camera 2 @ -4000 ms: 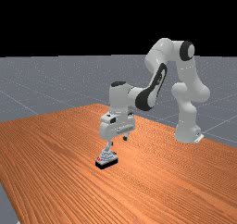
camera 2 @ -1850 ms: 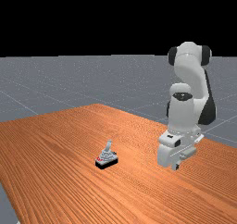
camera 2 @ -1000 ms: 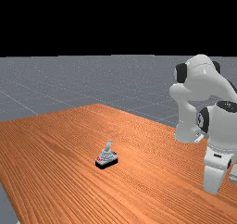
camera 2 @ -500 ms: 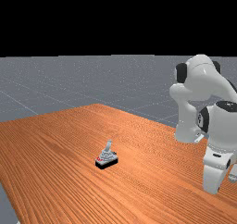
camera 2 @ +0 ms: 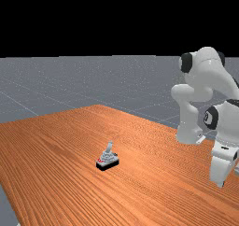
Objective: Turn on the trigger
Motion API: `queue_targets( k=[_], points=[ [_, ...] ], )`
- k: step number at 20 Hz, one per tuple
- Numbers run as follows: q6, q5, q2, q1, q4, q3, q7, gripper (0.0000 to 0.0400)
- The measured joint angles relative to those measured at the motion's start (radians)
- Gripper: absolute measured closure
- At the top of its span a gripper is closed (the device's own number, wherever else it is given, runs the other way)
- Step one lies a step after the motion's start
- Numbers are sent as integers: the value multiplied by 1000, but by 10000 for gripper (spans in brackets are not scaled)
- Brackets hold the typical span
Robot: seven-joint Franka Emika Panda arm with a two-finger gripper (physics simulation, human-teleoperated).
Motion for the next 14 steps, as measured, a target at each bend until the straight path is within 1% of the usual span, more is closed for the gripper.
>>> queue_targets(
  k=[1,2,3,5,6,7,8,9,10,11,13,14],
  points=[
    [78,-95,-47,64,-90,-59,117,400],
    [66,-37,-77,39,-133,-9,74,400],
    [-161,-9,-41,51,-34,15,48,400],
    [-60,8,-122,57,-177,39,80,400],
    [-91,123,-123,7,-180,101,-5,400],
    [-24,93,-161,29,-247,91,34,400],
    [108,98,-201,24,-336,102,38,400],
    [45,56,-203,57,-321,72,104,400],
    [56,67,-228,61,-358,57,174,400],
    [77,76,-265,50,-417,47,200,400],
    [137,94,-361,-16,-564,45,71,400],
    [251,384,-421,-137,-678,125,-328,400]
  ],
)
